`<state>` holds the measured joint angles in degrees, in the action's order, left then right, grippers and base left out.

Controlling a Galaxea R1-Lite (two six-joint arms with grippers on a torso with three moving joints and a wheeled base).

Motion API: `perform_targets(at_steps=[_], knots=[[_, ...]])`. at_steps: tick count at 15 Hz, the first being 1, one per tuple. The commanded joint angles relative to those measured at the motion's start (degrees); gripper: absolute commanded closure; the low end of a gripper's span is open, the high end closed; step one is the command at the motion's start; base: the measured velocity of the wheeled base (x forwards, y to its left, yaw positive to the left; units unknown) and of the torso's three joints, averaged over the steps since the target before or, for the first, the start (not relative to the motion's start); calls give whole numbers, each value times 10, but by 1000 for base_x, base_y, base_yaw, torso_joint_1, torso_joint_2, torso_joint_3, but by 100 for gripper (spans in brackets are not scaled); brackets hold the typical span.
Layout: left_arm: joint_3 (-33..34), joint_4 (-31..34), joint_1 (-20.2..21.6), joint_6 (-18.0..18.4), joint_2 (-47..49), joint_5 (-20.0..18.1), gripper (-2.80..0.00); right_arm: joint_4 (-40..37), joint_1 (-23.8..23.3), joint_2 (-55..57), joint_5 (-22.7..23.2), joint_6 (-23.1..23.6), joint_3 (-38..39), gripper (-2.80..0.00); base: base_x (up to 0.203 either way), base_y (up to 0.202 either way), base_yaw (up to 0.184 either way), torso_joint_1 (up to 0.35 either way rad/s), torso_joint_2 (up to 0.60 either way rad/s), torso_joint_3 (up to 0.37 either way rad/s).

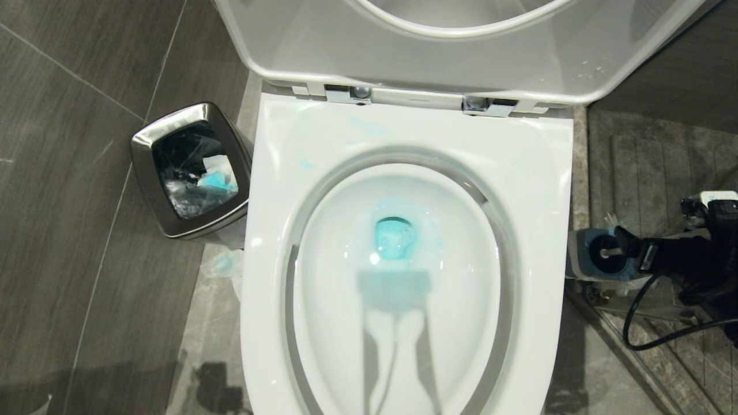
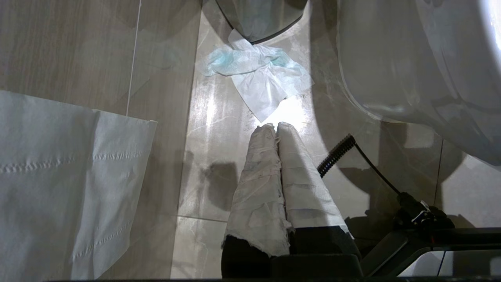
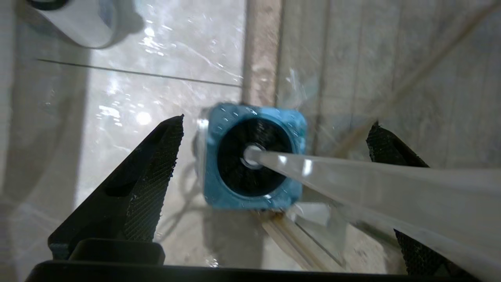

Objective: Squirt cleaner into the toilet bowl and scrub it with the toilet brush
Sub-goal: Scrub the toilet bowl

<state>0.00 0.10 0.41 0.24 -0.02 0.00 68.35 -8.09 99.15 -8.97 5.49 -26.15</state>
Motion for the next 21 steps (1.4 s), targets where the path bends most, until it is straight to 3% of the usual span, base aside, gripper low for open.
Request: perform_targets(at_steps=[1,6,21], knots=[[1,0,0,0,0,0,0,7,0,5,11,1,-8,-280,0,0,0,0,0,0],[1,0,0,0,0,0,0,47,0,5,33,9,-13,-280,0,0,0,0,0,0],[1,0,0,0,0,0,0,89,0,0,35,21,25,-280,0,0,0,0,0,0]])
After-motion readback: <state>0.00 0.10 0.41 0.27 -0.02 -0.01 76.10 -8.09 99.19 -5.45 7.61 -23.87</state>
